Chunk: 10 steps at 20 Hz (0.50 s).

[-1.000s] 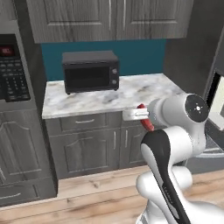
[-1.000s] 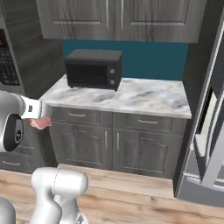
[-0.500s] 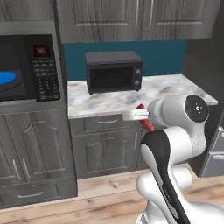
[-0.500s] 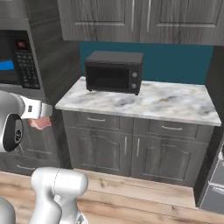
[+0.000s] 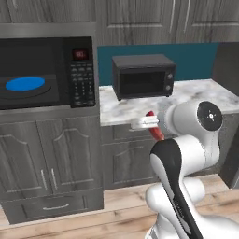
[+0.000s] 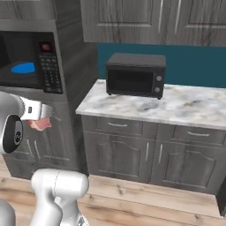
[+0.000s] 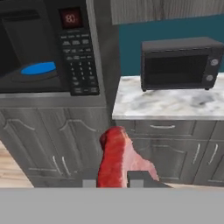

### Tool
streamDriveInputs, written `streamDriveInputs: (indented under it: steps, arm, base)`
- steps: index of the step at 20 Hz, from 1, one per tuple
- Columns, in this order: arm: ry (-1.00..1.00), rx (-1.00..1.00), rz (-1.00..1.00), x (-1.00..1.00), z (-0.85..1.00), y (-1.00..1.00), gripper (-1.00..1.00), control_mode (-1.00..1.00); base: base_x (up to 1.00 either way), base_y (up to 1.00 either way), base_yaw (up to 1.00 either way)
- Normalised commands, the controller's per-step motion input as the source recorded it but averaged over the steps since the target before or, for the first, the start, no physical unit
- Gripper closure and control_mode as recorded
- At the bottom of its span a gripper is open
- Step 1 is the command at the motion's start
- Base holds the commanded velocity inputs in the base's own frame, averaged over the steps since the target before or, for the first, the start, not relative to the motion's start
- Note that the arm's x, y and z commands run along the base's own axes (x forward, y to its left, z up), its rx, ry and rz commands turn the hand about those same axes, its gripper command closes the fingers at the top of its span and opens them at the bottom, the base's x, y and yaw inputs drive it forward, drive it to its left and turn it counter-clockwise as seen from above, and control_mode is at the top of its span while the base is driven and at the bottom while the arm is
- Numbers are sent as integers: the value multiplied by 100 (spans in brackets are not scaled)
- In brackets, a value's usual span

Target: Transport the steak from the fridge to the microwave and turn on the microwave.

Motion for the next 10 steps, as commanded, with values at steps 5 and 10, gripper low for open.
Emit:
streamDriveInputs:
  steps: [5,10]
  arm:
    - [0,0,0,0,0,0,100,100]
    - [0,0,0,0,0,0,100,100]
  base:
    - [33,58,0]
    - [31,53,0]
